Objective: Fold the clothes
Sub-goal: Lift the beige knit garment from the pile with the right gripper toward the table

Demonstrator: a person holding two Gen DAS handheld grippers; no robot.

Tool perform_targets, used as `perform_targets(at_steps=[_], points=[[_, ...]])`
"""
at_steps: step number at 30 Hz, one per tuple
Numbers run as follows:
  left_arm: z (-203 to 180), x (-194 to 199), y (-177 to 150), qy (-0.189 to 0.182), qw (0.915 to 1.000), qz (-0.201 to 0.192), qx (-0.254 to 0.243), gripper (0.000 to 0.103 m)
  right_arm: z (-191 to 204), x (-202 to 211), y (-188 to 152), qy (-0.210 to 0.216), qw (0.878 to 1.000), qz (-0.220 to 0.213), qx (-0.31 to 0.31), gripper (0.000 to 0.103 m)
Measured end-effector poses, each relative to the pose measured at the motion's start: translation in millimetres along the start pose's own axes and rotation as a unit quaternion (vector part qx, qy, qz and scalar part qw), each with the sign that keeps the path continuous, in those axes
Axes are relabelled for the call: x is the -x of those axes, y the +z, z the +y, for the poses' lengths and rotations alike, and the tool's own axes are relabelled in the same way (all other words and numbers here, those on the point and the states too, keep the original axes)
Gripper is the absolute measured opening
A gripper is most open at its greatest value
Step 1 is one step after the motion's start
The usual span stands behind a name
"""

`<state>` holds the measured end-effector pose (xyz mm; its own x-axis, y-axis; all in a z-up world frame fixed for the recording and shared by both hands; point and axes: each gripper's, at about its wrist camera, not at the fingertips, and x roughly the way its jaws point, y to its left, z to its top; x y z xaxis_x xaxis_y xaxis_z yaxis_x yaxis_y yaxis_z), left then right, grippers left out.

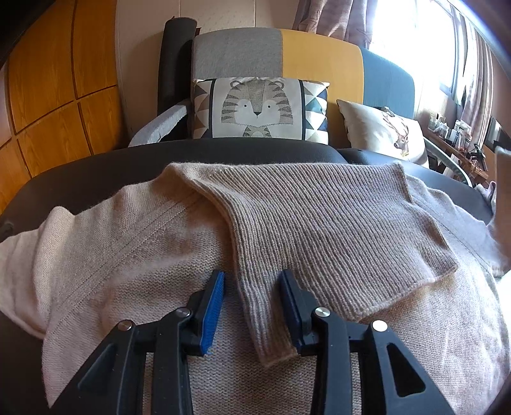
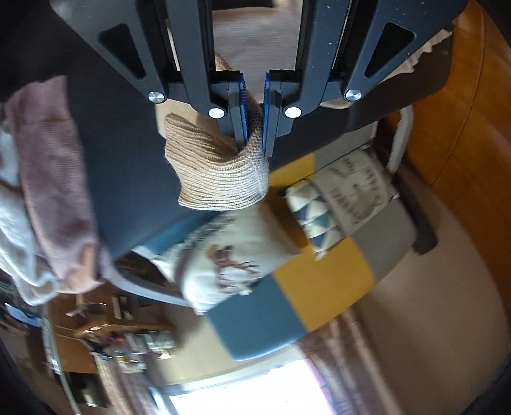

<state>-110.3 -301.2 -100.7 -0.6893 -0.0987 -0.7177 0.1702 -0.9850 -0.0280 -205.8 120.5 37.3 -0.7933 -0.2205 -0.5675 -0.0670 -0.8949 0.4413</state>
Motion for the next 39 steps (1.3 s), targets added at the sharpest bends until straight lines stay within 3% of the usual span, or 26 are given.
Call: perform_targets(at_steps=[7, 12, 19, 22, 25, 30, 34, 36, 39], points=[[0.7, 0.7, -0.3, -0.002, 1.0000, 0.000, 0.002, 0.037, 61.0, -17.0, -18.3, 0.050, 0.998, 0.022, 0.025, 0.008], [3.9, 0.7, 0.4, -0.008, 0.9999, 0.000, 0.007, 0.037, 125.0, -26.2, -41.0, 0.103, 0.991, 0.035, 0.082, 0.008], [7.0, 0.2, 0.6, -0.015, 0.9998, -0.001, 0.013, 0.037, 207.6, -56.2, -116.3, 0.183, 0.967, 0.095, 0.151, 0.008], [9.6, 0.2, 0.8, -0.019, 0.9997, -0.001, 0.016, 0.037, 236.5, -67.9, -155.0, 0.217, 0.951, 0.132, 0.177, 0.008], [14.0, 0.3, 1.0, -0.029, 0.9993, -0.002, 0.024, 0.037, 259.3, -80.4, -187.6, 0.223, 0.937, 0.155, 0.220, 0.008], [17.5, -0.1, 0.7, -0.039, 0.9986, -0.003, 0.034, 0.037, 261.3, -101.0, -223.2, 0.201, 0.928, 0.197, 0.246, 0.011], [17.1, -0.8, 1.2, -0.040, 0.9986, -0.003, 0.035, 0.037, 248.5, -113.3, -238.9, 0.206, 0.917, 0.246, 0.237, 0.018], [17.4, -1.7, 1.2, -0.041, 0.9985, -0.003, 0.036, 0.037, 241.3, -109.2, -239.8, 0.226, 0.913, 0.249, 0.231, 0.018], [18.1, -2.5, 1.8, -0.041, 0.9985, -0.003, 0.036, 0.037, 223.6, -82.6, -229.8, 0.271, 0.918, 0.208, 0.203, 0.020]])
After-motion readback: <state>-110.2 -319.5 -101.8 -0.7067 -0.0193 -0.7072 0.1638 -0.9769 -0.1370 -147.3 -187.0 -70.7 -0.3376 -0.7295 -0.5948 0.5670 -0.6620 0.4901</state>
